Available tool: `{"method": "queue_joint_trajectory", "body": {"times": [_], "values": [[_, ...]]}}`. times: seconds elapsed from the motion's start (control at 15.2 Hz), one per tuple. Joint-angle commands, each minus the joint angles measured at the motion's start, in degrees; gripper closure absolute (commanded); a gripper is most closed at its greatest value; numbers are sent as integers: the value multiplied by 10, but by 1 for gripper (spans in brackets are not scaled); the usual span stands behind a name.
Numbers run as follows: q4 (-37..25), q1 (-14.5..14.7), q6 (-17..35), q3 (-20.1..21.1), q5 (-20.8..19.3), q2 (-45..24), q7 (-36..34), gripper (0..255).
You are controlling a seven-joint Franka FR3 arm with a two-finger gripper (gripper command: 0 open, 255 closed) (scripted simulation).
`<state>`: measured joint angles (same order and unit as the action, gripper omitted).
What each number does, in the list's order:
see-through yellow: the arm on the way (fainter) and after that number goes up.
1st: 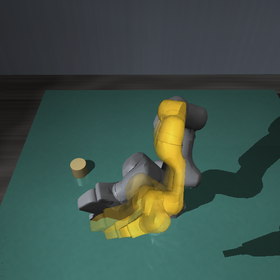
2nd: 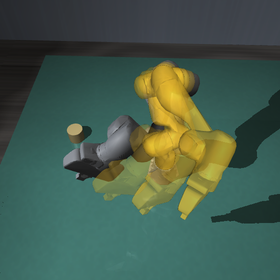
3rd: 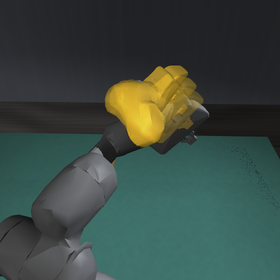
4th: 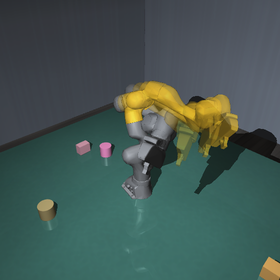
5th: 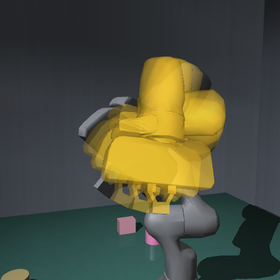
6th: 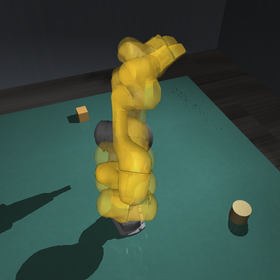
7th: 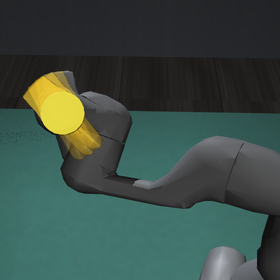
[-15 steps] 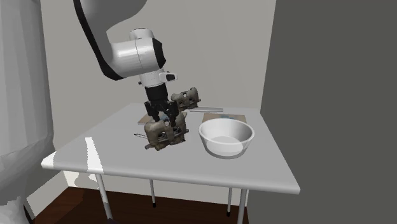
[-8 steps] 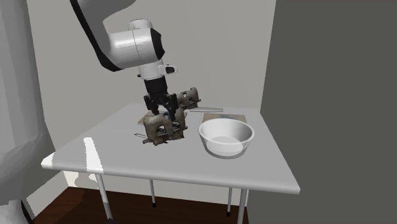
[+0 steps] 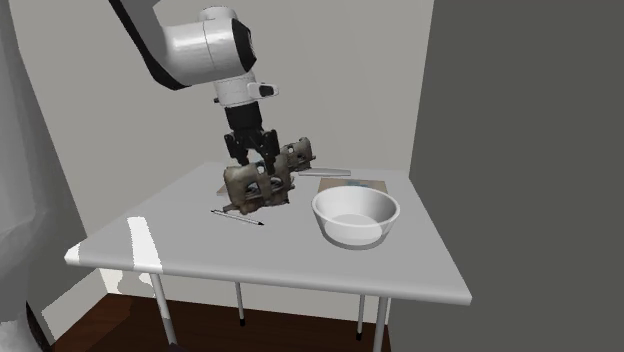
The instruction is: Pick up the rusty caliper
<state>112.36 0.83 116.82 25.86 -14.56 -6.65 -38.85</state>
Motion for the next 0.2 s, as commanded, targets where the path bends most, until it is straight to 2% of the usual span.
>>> {"method": "queue_joint_trajectory", "body": {"times": [0.0,0.13], "values": [[-9,-1,-15,1,6,8,5,255],[-9,-1,-16,1,6,8,6,255]]}}
